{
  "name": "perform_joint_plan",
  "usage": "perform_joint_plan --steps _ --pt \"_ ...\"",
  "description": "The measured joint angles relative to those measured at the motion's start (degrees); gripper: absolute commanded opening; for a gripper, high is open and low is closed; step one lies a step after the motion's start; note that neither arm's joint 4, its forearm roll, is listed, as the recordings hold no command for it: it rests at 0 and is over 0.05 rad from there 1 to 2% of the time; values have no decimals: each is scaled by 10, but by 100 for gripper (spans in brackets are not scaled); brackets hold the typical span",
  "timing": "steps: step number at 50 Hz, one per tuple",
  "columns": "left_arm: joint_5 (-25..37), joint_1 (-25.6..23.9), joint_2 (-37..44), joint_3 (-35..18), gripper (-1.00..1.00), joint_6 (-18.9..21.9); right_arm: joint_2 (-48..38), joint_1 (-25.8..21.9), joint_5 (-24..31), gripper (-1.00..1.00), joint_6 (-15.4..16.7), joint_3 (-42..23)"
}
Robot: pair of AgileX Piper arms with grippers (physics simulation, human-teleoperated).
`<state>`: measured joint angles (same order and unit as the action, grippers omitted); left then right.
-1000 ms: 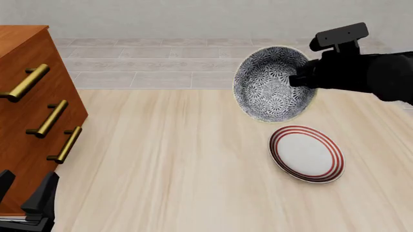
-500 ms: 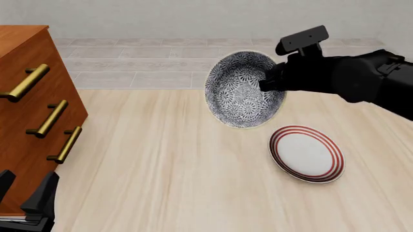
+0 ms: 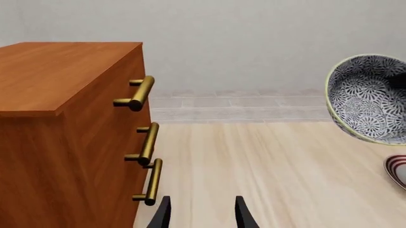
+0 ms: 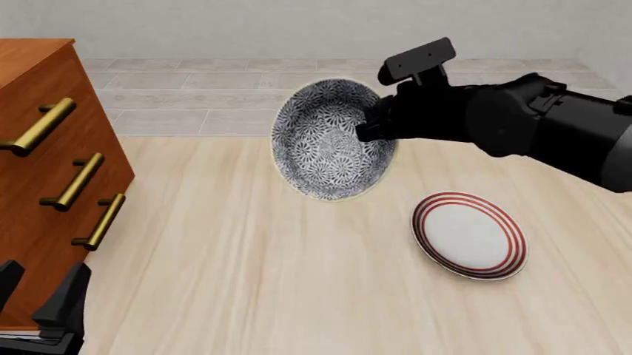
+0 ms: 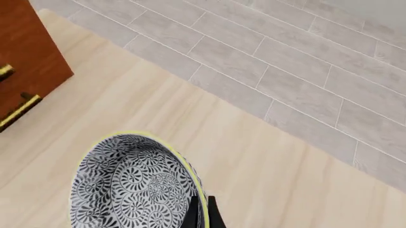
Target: Put the bowl on top of the cabinet.
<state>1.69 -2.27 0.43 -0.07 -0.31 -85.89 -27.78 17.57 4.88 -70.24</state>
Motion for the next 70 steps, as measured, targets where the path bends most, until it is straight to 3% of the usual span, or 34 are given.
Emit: perform_joint_plan --steps 33,47,70 --pt "-1 -2 4 0 100 -4 -55 -78 -11 -100 -15 -51" --pt "-13 -10 16 -6 100 -15 -49 -103 -23 -100 -19 -44" --pt "56 -73 61 -145 100 -64 -31 -122 -29 -100 -14 -31"
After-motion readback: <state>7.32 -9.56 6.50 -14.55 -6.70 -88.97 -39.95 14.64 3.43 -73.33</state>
